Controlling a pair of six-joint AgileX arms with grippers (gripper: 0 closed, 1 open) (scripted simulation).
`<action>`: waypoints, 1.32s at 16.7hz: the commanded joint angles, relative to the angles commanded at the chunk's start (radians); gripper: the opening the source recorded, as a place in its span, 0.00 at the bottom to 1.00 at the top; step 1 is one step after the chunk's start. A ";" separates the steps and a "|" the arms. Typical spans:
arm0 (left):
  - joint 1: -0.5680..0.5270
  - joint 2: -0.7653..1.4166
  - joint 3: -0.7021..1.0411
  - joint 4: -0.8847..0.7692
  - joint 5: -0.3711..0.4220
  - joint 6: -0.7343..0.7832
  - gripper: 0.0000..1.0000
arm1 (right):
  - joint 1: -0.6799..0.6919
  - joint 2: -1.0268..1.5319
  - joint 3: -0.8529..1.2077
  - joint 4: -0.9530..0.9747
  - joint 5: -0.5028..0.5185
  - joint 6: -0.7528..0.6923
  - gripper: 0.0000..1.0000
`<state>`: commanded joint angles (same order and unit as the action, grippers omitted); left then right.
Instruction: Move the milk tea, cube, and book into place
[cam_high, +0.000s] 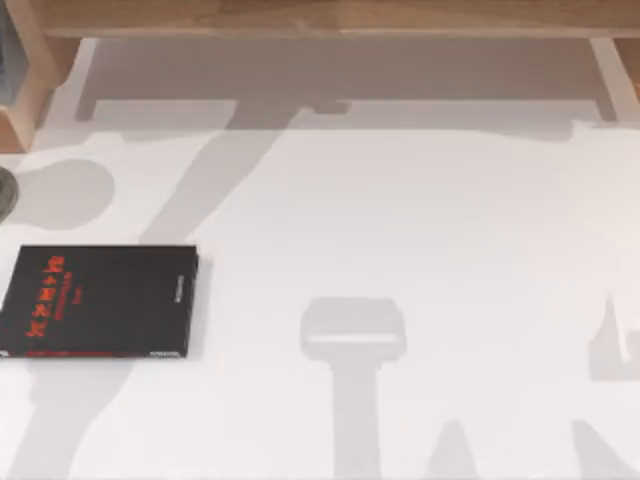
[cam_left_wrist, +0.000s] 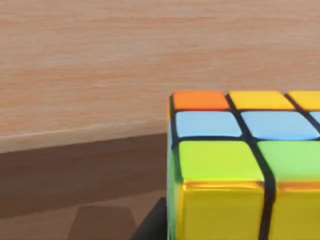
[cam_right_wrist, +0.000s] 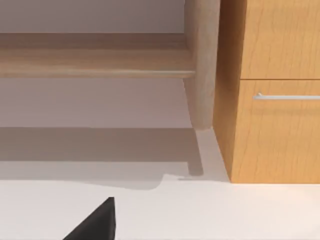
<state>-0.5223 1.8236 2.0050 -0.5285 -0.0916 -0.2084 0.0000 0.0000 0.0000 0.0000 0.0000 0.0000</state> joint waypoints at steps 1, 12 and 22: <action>0.030 -0.054 -0.065 0.097 -0.018 0.030 0.00 | 0.000 0.000 0.000 0.000 0.000 0.000 1.00; 0.224 -0.266 -0.560 0.644 -0.173 0.224 0.00 | 0.000 0.000 0.000 0.000 0.000 0.000 1.00; 0.183 -0.124 -0.352 0.681 -0.105 0.281 0.00 | 0.000 0.000 0.000 0.000 0.000 0.000 1.00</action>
<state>-0.3394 1.6993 1.6527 0.1529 -0.1967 0.0721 0.0000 0.0000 0.0000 0.0000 0.0000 0.0000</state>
